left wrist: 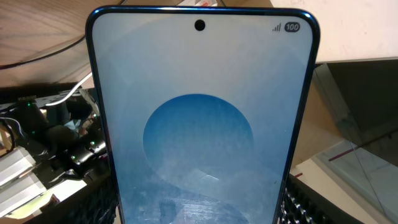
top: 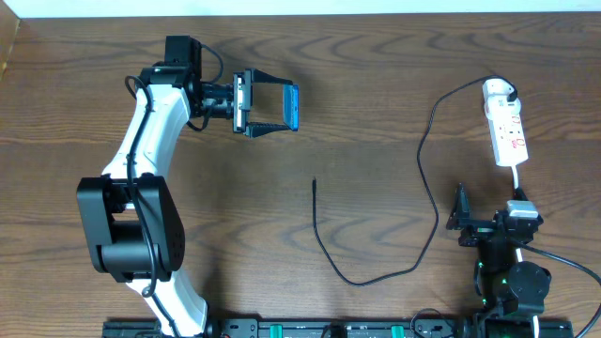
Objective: Plug charger to phone and switch on socket
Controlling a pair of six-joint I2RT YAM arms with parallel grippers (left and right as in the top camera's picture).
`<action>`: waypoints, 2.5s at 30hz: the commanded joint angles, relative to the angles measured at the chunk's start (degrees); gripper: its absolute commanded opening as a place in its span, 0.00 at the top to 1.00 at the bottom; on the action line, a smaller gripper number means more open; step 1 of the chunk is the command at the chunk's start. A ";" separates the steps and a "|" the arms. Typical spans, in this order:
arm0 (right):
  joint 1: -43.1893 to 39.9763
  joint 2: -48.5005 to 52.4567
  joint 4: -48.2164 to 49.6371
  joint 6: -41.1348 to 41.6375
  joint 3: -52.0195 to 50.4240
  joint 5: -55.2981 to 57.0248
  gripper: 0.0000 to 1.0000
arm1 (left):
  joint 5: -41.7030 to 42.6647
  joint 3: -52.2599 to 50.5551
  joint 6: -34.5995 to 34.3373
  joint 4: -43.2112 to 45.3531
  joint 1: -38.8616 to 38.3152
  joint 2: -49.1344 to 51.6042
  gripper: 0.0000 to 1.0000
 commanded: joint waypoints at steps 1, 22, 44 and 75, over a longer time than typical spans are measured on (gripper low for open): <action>0.24 -0.35 -0.26 -0.83 -0.07 0.50 0.01 | 3.48 0.59 1.01 -0.13 0.33 -2.36 0.93; 0.24 -0.35 -0.26 -0.83 -0.07 0.48 0.01 | 2.01 0.59 1.01 -0.13 0.33 -2.36 0.93; 0.24 -0.35 -0.26 -0.83 -0.07 0.48 0.01 | 1.99 0.59 1.46 -0.15 0.33 -2.36 0.93; 0.24 -0.35 -0.26 -0.83 -0.07 0.48 0.01 | -1.05 0.59 3.58 -0.13 0.33 -2.36 0.93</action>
